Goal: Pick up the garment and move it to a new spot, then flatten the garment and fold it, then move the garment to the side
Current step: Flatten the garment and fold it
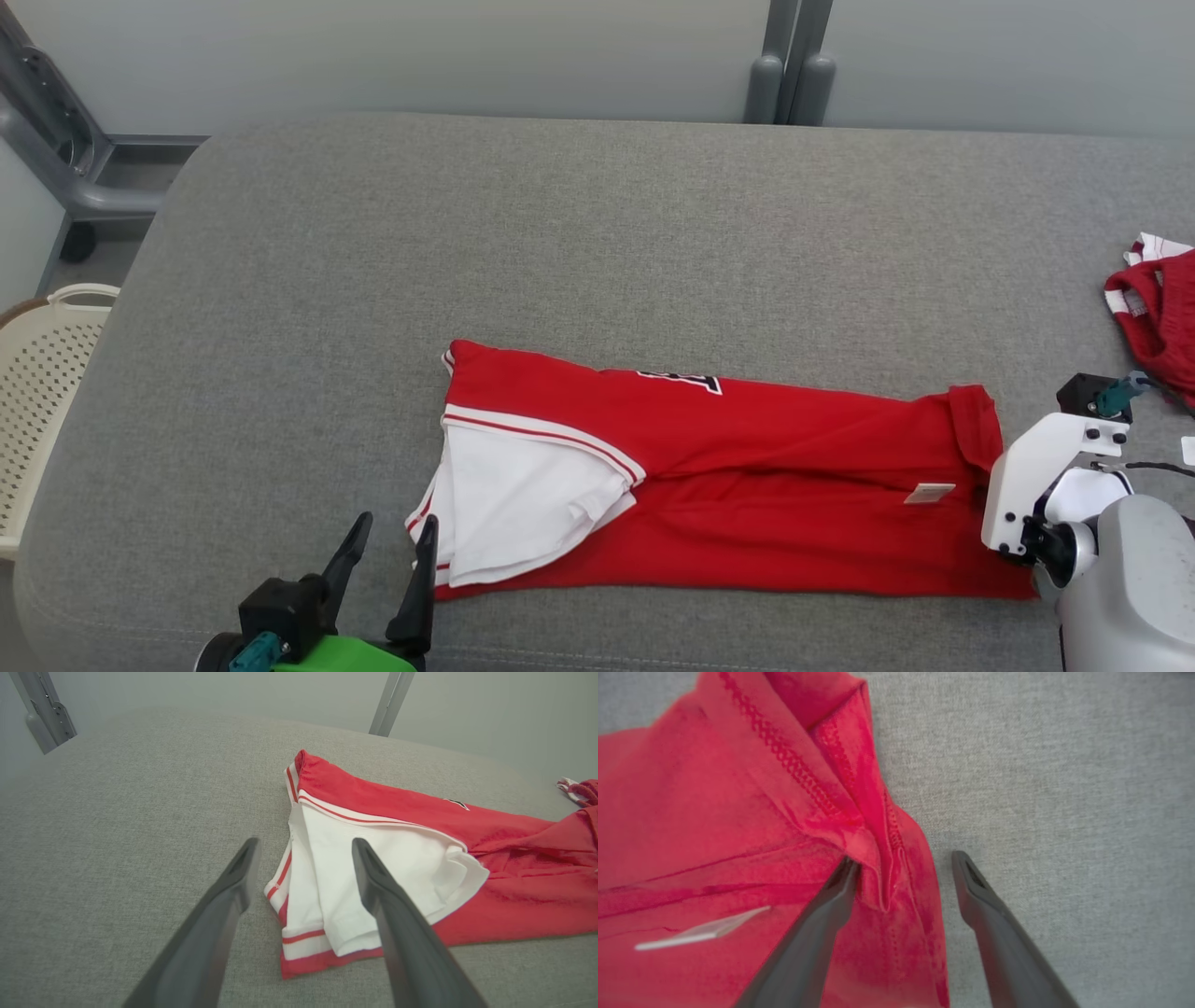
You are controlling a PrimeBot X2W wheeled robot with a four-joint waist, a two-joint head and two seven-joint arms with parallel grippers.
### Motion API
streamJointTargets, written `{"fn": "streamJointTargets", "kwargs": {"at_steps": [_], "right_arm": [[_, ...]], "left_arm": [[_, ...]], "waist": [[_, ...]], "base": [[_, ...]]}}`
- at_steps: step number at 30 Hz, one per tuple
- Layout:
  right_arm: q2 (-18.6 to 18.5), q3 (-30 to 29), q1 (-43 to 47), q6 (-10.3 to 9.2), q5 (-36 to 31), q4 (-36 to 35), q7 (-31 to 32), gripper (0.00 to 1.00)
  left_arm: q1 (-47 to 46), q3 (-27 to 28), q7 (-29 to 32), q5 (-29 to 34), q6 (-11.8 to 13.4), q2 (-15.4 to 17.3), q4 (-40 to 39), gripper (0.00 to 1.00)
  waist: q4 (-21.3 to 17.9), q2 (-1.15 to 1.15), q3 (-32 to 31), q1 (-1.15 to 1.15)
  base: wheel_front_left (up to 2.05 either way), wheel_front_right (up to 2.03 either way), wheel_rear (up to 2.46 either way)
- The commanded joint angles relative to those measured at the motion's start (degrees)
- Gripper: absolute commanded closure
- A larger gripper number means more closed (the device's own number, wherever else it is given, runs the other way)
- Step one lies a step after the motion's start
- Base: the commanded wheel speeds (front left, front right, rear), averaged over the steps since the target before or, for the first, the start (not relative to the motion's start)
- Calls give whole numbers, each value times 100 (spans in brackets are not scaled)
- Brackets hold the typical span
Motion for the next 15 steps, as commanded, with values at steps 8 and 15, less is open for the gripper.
{"fn": "streamJointTargets", "kwargs": {"at_steps": [8,15], "right_arm": [[6,-176,-95,-2,206,513,176,43],[-8,-420,-342,-7,173,830,62,100]], "left_arm": [[-171,-67,-1,-60,-27,77,33,0],[-265,-90,-1,-88,-39,108,59,0]], "waist": [[87,0,154,0],[103,0,268,0]], "base": [[0,0,0],[0,0,0]]}}
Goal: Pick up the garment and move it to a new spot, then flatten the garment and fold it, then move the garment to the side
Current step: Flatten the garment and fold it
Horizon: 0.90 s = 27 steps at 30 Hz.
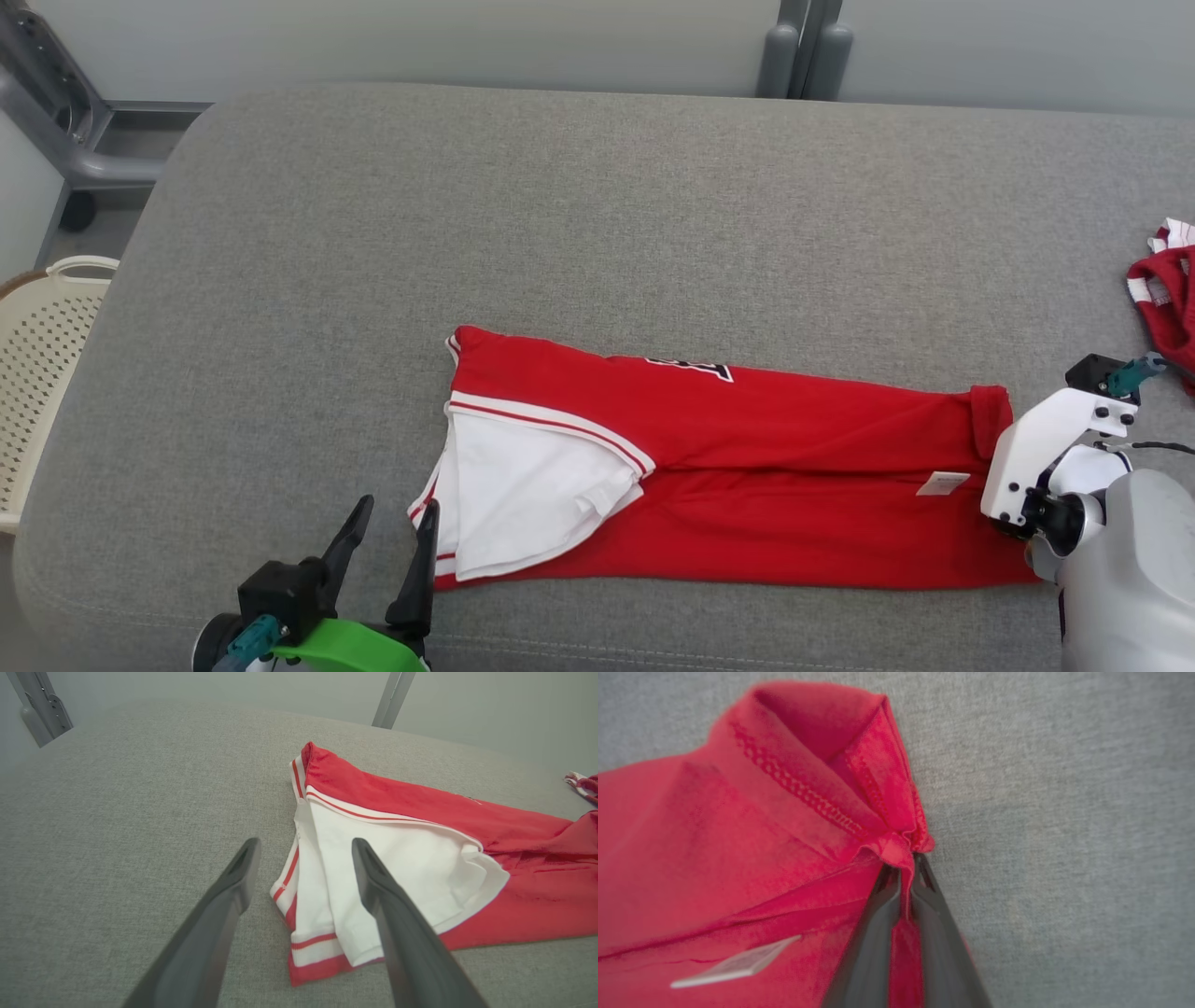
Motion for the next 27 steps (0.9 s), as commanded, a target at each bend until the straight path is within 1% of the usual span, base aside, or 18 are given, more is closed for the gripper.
{"fn": "streamJointTargets", "kwargs": {"at_steps": [1,6,12,16,21,27], "right_arm": [[5,-82,81,-19,-88,169,-37,100],[-37,-461,-118,-24,-204,206,-133,100],[-28,-1440,-434,-16,-271,-110,-87,100],[-19,-1919,-505,-15,-344,-463,57,100],[-18,-2272,-389,-15,-450,-1042,375,100],[-13,-2340,-45,-14,-573,-1918,968,100]], "left_arm": [[-101,18,-1,-35,-13,27,-1,0],[-125,51,-1,-43,-13,19,14,0],[-59,76,-1,-23,-14,-33,31,0],[-1,95,-1,-22,-16,-50,31,0],[-17,92,-1,-6,-20,-71,42,0],[5,110,-1,11,-24,-103,65,0]], "waist": [[-7,0,18,0],[-31,0,7,0],[-70,0,-112,0],[-87,0,-167,0],[-75,0,-218,0],[-60,0,-275,0]], "base": [[0,0,0],[0,0,0],[0,0,0],[0,0,0],[0,0,0],[0,0,0]]}}
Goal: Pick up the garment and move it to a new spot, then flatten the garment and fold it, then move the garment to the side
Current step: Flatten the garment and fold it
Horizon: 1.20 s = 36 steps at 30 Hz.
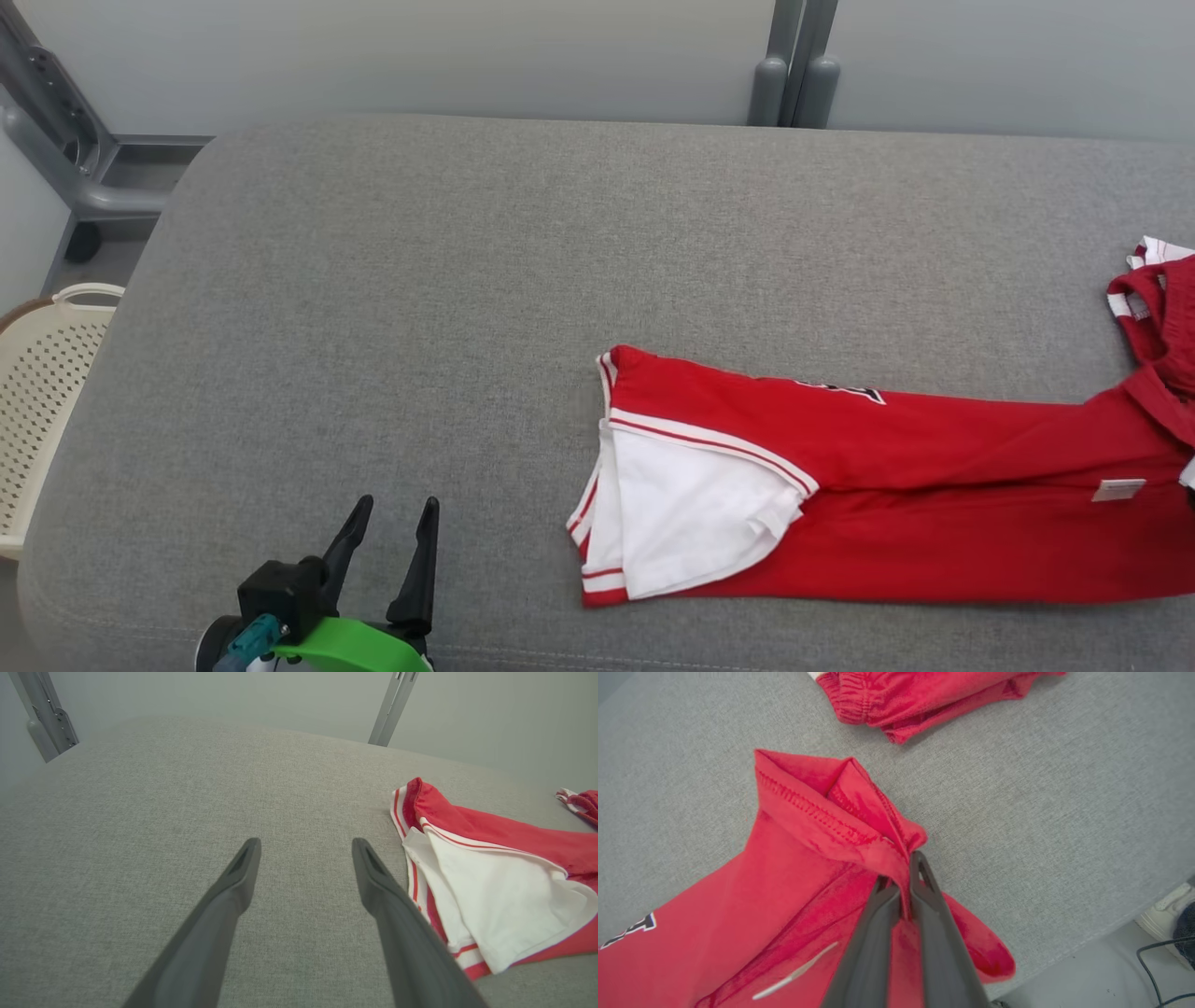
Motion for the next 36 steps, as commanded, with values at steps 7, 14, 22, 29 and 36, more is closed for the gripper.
{"fn": "streamJointTargets", "kwargs": {"at_steps": [7,14,22,29,36], "right_arm": [[-26,378,354,-9,265,-761,475,100],[-27,1757,677,-8,1151,-886,913,100],[-26,3506,982,-7,1945,-996,1126,100],[-27,4462,610,-6,2693,-373,651,100],[-28,5085,-13,-6,3182,702,-12,100]], "left_arm": [[69,32,-1,-5,-24,-38,33,0],[139,20,-1,-23,-33,-77,72,0],[223,-77,-1,-69,-32,-80,130,0],[234,-164,-1,-74,-38,-75,153,0],[238,-278,-1,-99,-42,-52,172,0]], "waist": [[-3,0,-82,0],[-31,0,-233,0],[25,0,-404,0],[188,0,-463,0],[468,0,-418,0]], "base": [[0,0,0],[0,0,0],[0,0,0],[0,0,0],[0,0,0]]}}
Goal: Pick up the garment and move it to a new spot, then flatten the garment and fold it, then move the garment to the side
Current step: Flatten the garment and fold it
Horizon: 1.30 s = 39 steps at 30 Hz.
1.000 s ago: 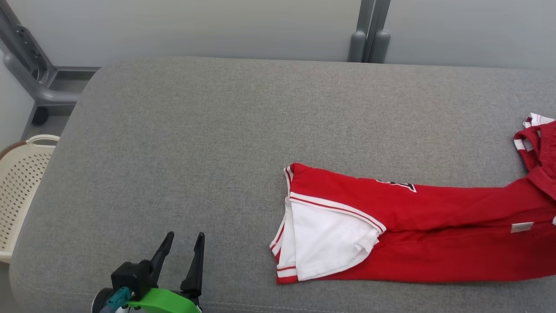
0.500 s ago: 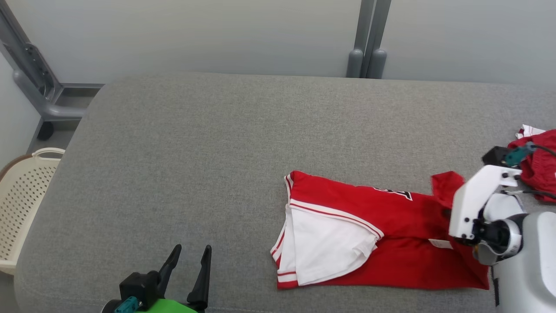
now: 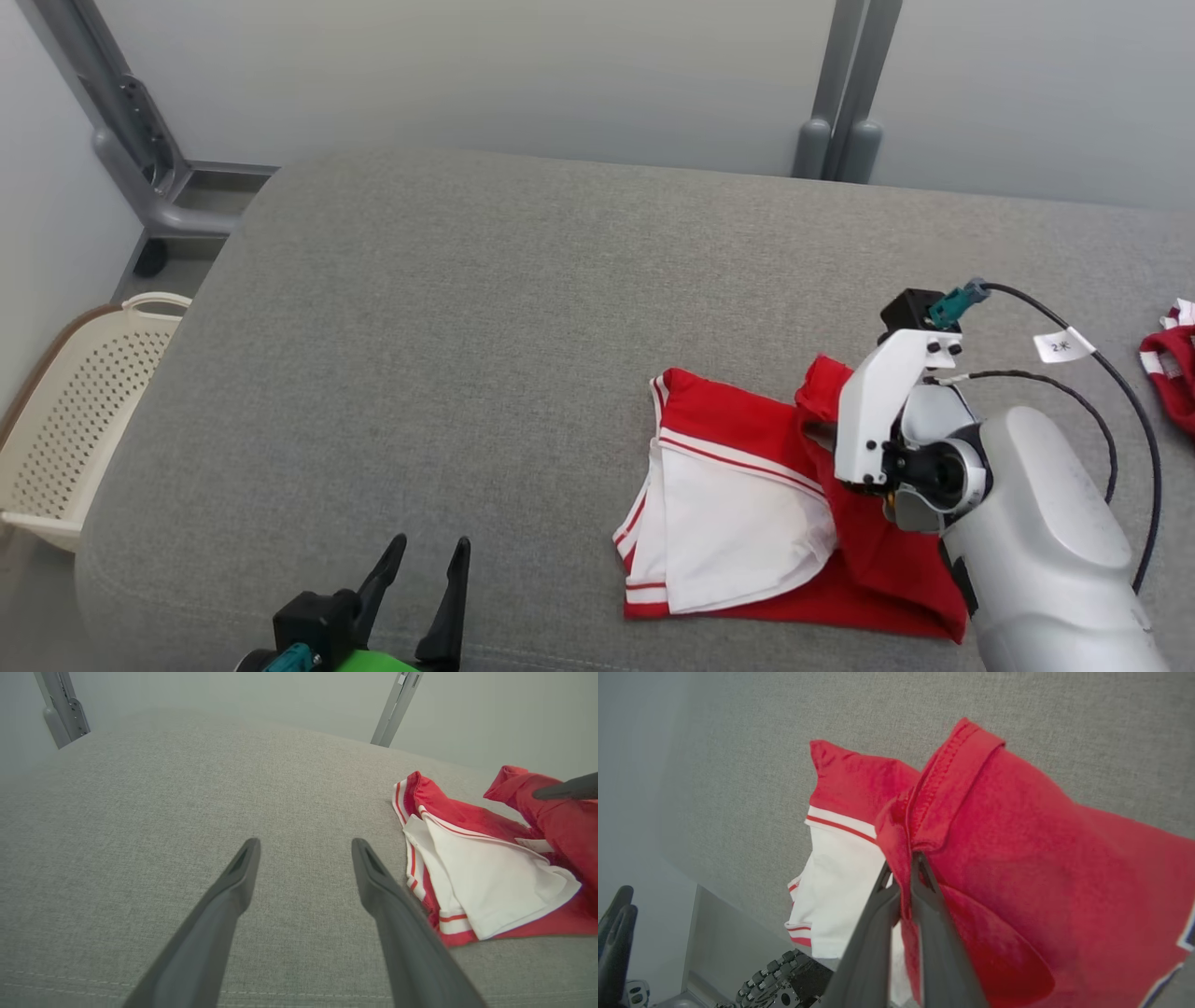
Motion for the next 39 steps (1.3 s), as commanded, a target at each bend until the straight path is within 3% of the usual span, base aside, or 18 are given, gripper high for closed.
{"fn": "streamJointTargets", "kwargs": {"at_steps": [1,14,22,23,24,25,34,39], "right_arm": [[-14,141,-185,-2,103,266,-152,100],[-15,1500,-1128,-2,996,2015,-889,100],[-13,2032,-1429,-2,1379,2642,-1156,100],[-12,2123,-1453,-2,1450,2674,-1192,95],[-11,2218,-1474,-1,1544,2671,-1219,44],[-11,2309,-1485,-2,1663,2659,-1236,0],[-16,2943,-1665,-2,2641,2218,-1564,0],[-21,2651,-1898,-2,2157,2487,-2358,0]], "left_arm": [[25,-20,-1,-10,-20,16,11,0],[-105,-155,-1,-55,-21,-52,97,0],[-155,-156,-1,-66,-19,-70,94,0],[-158,-151,-1,-71,-19,-73,95,0],[-161,-144,-1,-76,-19,-76,100,0],[-167,-139,-1,-82,-19,-77,108,0],[-118,5,-1,-46,-20,-40,103,0],[35,101,-1,-4,-13,-7,91,0]], "waist": [[149,0,30,0],[646,0,131,0],[767,0,245,0],[772,0,255,0],[773,0,261,0],[770,0,261,0],[558,0,73,0],[305,0,-112,0]], "base": [[0,0,0],[0,0,0],[0,0,0],[0,0,0],[0,0,0],[0,0,0],[0,0,0],[0,0,0]]}}
